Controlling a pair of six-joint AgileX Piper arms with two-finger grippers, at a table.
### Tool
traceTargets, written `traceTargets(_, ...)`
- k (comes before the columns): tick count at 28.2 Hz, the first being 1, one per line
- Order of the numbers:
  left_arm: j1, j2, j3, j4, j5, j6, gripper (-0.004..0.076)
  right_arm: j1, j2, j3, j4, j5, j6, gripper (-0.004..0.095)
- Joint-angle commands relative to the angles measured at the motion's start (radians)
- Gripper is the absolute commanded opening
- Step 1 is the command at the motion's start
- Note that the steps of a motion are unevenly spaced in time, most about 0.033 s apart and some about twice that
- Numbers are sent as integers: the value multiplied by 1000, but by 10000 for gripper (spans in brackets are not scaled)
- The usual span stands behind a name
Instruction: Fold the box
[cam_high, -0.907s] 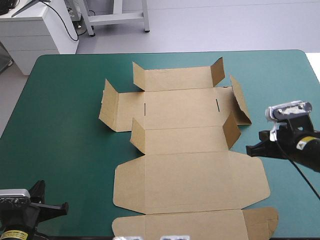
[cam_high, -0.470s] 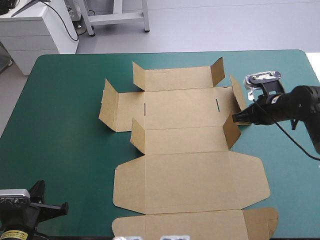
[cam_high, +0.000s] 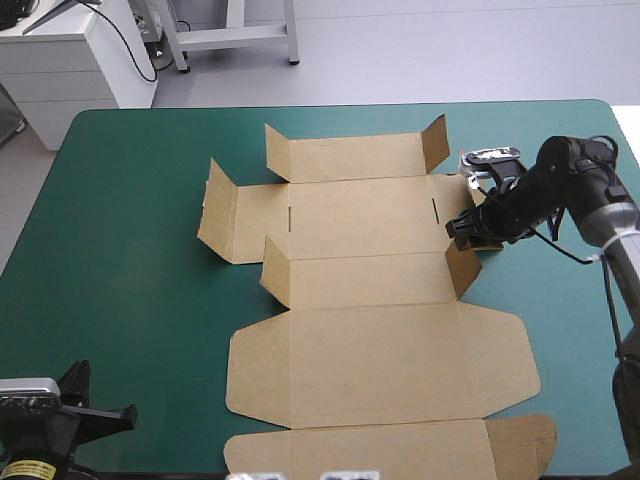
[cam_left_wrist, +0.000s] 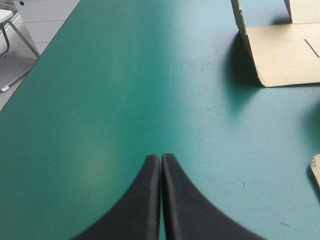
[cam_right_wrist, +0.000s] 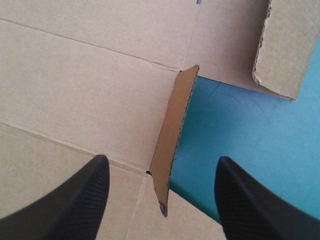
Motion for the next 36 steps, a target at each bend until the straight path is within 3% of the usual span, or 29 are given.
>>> traceTargets(1, -5, 20, -33, 0, -72, -8, -8, 2, -2, -34, 11, -10, -12, 597)
traceTargets(19, -5, 20, -33, 0, -72, -8, -8, 2, 159, -35, 13, -25, -20, 564)
traceTargets(22, -5, 20, -33, 0, -72, -8, -8, 2, 167, -35, 16, -14, -24, 442)
traceTargets(27, -5, 20, -33, 0, -72, -8, -8, 2, 170, -35, 16, 7, -69, -22)
traceTargets(36, -5, 20, -33, -6, -72, 2, -8, 2, 174, -128, 16, 46, -292, -21)
